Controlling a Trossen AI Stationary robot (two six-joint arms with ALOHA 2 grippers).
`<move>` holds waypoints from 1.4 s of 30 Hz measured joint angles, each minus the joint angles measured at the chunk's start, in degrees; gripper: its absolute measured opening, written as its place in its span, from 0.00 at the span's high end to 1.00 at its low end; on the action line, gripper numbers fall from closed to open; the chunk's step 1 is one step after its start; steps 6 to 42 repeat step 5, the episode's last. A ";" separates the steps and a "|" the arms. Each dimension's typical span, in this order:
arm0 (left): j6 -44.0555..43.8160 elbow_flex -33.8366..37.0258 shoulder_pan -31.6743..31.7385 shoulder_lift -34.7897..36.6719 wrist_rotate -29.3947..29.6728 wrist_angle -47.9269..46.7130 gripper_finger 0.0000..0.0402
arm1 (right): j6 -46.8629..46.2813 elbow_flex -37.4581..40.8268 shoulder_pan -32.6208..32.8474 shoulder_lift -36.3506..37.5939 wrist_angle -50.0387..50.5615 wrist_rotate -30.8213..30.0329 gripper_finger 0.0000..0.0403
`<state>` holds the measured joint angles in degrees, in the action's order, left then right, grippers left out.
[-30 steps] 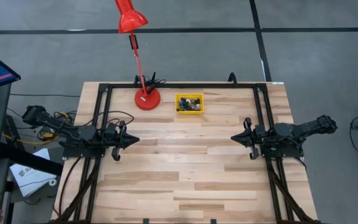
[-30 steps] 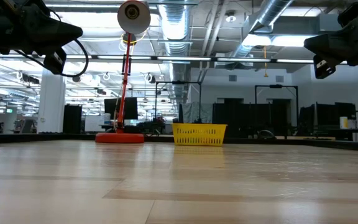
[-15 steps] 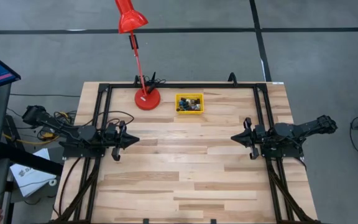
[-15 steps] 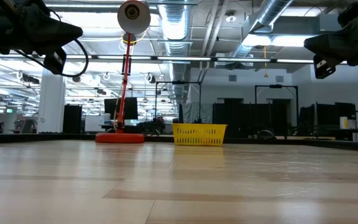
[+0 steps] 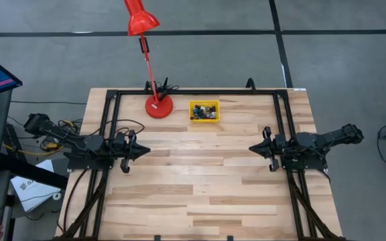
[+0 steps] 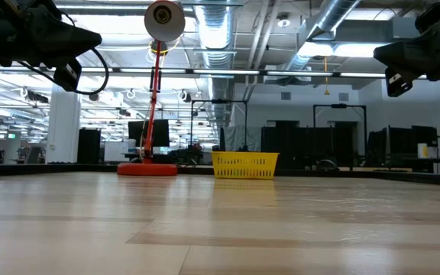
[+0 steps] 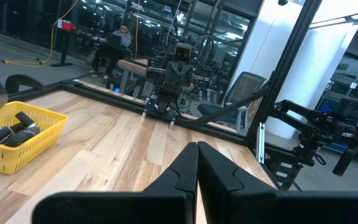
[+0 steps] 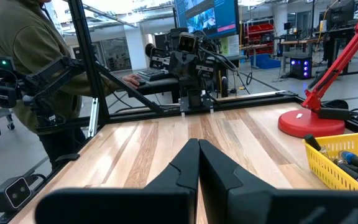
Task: Pick & Place Nail Polish
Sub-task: Return to Home Position
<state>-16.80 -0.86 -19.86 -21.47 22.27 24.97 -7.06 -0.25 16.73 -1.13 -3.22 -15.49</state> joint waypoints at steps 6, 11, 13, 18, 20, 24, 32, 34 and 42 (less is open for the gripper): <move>0.00 0.00 0.02 0.00 -0.01 -0.02 1.00 | -0.01 -0.02 -0.02 -0.01 0.00 0.00 1.00; 0.00 0.00 0.02 0.00 -0.01 -0.02 1.00 | -0.01 -0.02 -0.02 -0.01 0.00 0.00 1.00; 0.00 0.00 0.02 0.00 -0.01 -0.02 1.00 | -0.01 -0.02 -0.02 -0.01 0.00 0.00 1.00; 0.00 0.00 0.02 0.00 -0.01 -0.02 1.00 | -0.01 -0.02 -0.02 -0.01 0.00 0.00 1.00; 0.00 0.00 0.02 0.00 -0.01 -0.02 1.00 | -0.01 -0.02 -0.02 -0.01 0.00 0.00 1.00; 0.00 0.00 0.02 0.00 -0.01 -0.02 1.00 | -0.01 -0.02 -0.02 -0.01 0.00 0.00 1.00; 0.00 0.00 0.02 0.00 -0.01 -0.02 1.00 | -0.01 -0.02 -0.02 -0.01 0.00 0.00 1.00; 0.00 0.00 0.02 0.00 -0.01 -0.02 1.00 | -0.01 -0.02 -0.02 -0.01 0.00 0.00 1.00; 0.00 0.00 0.02 0.00 -0.01 -0.02 1.00 | -0.01 -0.02 -0.02 -0.01 0.00 0.00 1.00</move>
